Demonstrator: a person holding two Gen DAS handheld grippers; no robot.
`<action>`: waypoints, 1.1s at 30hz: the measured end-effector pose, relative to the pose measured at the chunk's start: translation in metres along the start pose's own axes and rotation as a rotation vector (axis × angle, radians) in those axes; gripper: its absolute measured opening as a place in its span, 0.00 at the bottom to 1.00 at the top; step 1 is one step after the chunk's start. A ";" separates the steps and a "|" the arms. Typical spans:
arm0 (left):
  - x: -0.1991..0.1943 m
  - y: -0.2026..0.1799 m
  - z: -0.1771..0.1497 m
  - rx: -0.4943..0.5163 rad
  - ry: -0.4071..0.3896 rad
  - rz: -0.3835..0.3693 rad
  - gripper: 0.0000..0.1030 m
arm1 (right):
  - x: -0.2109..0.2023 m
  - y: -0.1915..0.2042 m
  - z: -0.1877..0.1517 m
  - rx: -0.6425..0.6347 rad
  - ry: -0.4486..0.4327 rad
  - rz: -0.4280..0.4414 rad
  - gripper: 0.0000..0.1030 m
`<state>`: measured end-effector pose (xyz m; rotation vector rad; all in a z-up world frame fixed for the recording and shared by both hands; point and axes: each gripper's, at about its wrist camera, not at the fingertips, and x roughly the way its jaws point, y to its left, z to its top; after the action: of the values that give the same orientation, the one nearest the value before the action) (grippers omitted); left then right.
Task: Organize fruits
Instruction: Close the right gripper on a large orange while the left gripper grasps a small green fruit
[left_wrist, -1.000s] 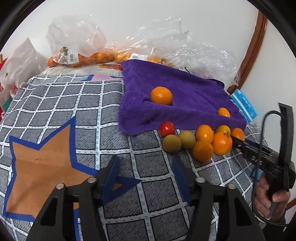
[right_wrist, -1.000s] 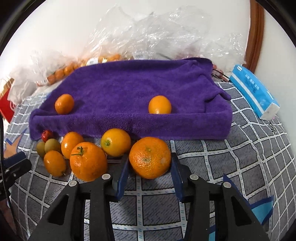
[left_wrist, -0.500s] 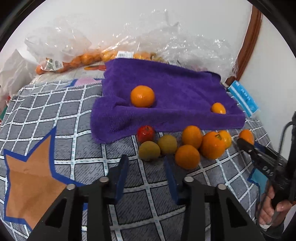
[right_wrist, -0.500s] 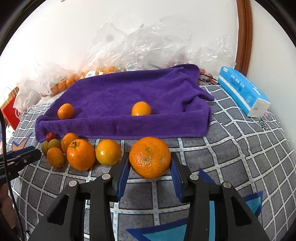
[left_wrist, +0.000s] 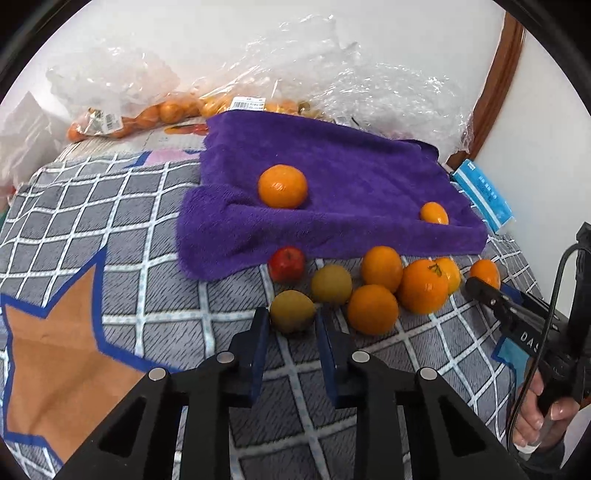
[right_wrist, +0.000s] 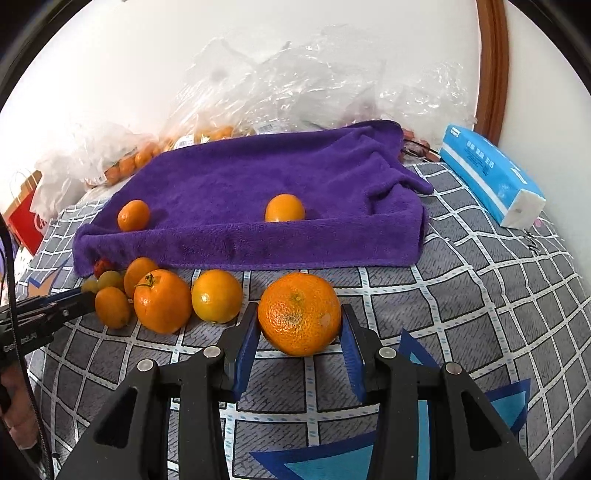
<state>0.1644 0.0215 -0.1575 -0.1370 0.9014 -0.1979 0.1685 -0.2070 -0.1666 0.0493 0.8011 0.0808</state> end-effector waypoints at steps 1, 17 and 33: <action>0.000 -0.001 0.000 0.007 0.005 0.004 0.24 | 0.000 -0.001 0.000 0.003 0.002 0.004 0.41; 0.006 -0.002 0.001 0.009 -0.037 0.043 0.23 | 0.006 0.006 0.000 -0.030 0.027 0.007 0.41; 0.006 0.000 0.000 -0.031 -0.034 0.009 0.23 | 0.005 0.003 -0.001 -0.014 0.025 -0.015 0.40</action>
<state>0.1684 0.0205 -0.1621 -0.1647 0.8716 -0.1728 0.1709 -0.2035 -0.1704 0.0294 0.8255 0.0724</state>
